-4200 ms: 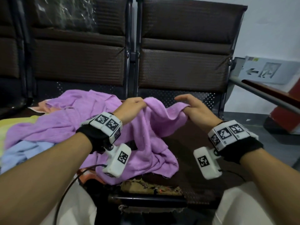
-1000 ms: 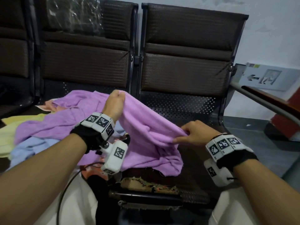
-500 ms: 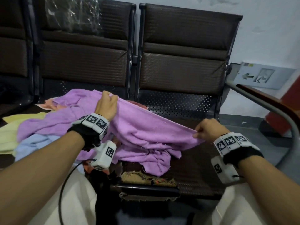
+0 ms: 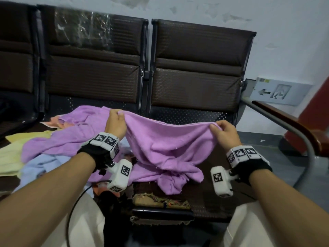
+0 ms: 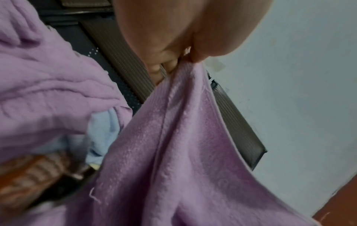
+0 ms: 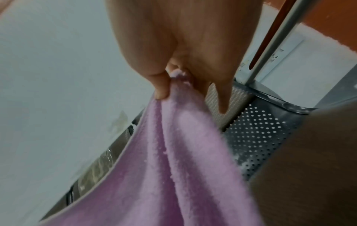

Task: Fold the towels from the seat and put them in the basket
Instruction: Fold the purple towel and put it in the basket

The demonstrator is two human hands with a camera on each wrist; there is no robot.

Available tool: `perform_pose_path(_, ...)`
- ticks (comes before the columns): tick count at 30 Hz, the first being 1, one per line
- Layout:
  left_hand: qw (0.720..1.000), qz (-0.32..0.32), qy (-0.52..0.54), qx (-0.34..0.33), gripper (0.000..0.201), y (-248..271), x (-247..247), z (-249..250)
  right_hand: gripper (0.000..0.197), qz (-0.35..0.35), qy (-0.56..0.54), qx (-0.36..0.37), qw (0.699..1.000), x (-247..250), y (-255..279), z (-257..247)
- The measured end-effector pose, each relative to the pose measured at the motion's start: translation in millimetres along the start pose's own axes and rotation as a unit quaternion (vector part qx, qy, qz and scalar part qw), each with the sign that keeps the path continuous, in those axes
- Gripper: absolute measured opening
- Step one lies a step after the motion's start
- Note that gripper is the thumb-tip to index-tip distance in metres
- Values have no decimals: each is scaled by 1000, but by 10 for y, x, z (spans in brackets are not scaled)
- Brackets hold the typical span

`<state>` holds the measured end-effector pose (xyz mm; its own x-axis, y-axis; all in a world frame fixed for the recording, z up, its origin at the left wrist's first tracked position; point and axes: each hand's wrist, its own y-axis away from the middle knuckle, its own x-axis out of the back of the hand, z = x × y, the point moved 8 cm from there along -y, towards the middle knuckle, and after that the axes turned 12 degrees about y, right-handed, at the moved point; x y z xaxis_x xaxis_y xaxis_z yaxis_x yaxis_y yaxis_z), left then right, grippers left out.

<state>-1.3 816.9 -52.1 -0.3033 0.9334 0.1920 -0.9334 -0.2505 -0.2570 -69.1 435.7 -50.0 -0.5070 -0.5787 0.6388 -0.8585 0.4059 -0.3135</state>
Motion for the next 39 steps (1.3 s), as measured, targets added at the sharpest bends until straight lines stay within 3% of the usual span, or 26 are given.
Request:
perform_pose_path(4,996,-22,90,-9,30,54,-50,311,6,94,-68,12,993,328,-54,-278)
perform_pose_path(9,974,-76,215,9,18,168,-72,927,7,142,-113,41,983,758,13,-688)
perform_pose_path(13,974,-100,197,-48,20,282,-9,1457,10,162,-99,40,981,1026,85,-904)
perform_pose_path(17,985,-15,141,-100,25,217,327,1771,14,218,-88,35,971,1430,100,-1030)
perform_pose_path(20,993,49,51,-93,32,123,542,1673,16,245,-47,17,968,1579,119,-960)
perform_pose_path(24,997,29,-16,-66,32,147,353,1289,14,196,-9,-17,981,1274,109,-651)
perform_pose_path(30,1000,-15,-17,-14,32,0,5,702,13,96,-27,-139,985,695,-50,-20)
perform_pose_path(32,999,-45,20,-4,31,-12,-158,574,1,63,-74,-154,983,494,-81,67)
perform_pose_path(36,992,-81,94,25,23,-76,-446,489,10,-9,-180,-129,975,152,-192,-13)
perform_pose_path(39,985,-114,126,34,20,-61,-662,426,13,-77,-263,-130,953,-117,-127,-68)
